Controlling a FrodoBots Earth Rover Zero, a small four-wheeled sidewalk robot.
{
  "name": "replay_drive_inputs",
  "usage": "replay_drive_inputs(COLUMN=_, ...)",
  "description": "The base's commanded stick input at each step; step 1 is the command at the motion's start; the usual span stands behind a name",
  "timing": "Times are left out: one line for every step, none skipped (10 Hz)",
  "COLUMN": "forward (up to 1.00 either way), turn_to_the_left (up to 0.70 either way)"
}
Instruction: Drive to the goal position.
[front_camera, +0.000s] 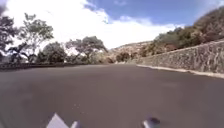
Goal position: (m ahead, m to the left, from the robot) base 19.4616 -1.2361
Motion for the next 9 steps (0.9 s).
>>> replay_drive_inputs(forward=0.85, turn_to_the_left=0.0)
replay_drive_inputs(forward=0.85, turn_to_the_left=0.0)
replay_drive_inputs(forward=0.85, turn_to_the_left=0.0)
replay_drive_inputs(forward=0.85, turn_to_the_left=0.0)
replay_drive_inputs(forward=0.85, turn_to_the_left=0.0)
replay_drive_inputs(forward=0.85, turn_to_the_left=0.0)
replay_drive_inputs(forward=0.85, turn_to_the_left=0.0)
replay_drive_inputs(forward=0.85, turn_to_the_left=0.0)
replay_drive_inputs(forward=0.85, turn_to_the_left=0.0)
